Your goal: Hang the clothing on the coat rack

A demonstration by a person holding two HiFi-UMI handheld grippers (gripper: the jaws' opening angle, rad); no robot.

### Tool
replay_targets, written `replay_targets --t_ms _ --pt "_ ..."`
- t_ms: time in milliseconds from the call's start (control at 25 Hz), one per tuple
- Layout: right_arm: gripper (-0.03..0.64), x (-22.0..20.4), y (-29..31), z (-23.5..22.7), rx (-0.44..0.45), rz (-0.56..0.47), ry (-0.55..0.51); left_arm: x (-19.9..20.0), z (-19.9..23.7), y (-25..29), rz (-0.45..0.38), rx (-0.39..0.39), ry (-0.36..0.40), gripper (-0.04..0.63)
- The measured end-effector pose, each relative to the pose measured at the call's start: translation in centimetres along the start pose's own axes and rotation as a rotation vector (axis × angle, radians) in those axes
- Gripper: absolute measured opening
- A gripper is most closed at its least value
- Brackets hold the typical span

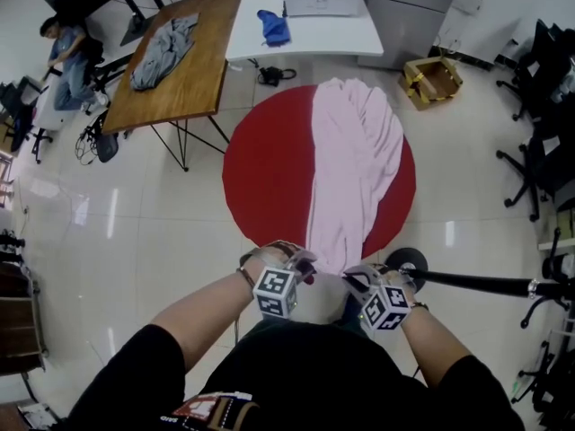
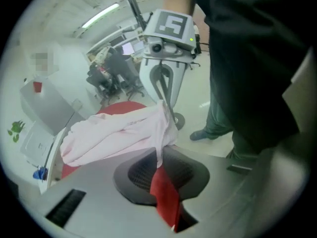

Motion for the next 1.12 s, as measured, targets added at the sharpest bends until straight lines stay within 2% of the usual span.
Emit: replay_targets --t_ms 80,280,400,560,760,1000,1120 --pt "0.018 1.9 -2.0 -1.0 0.002 -0.081 0.104 0.5 1.0 -1.6 -0.051 0.031 -0.087 0.026" --pt "0.018 3.7 -5.6 -3.3 0.024 -0.285 0.351 4.0 4.4 -6.2 -0.239 0.080 -0.303 0.021" --pt "0.018 5.7 -8.2 -4.5 0.025 -0.390 0.415 6.1 6.2 -8.9 -0.318 0.091 -0.360 0.020" --pt "0.018 8.6 -12.2 -5.7 0.010 -0.529 0.458 9.1 8.2 -12.5 -0.376 0.133 -0.334 0.020" --pt "0.017 12.2 -18.7 -7.3 -0.049 -0.731 0.487 14.4 11.5 -17.6 -0.442 0.210 -0.225 0.018" --pt "0.017 16.3 -27.2 -9.5 -0.173 -0.918 0.432 21.0 14.9 -22.8 -0.531 0.278 -0.116 0.018" --pt "0.016 18.4 -31.7 -10.1 -0.227 -1.004 0.391 24.3 16.2 -25.1 -0.581 0.299 -0.037 0.018"
Point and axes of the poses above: the fingertips, and each gripper's own axes: y forward along the fingers, z to its left, x out of its top, the point moved 3 cm from there along -y, backward along the fingers, and after that the axes turned 3 degrees about -z, right-handed, at the moved point
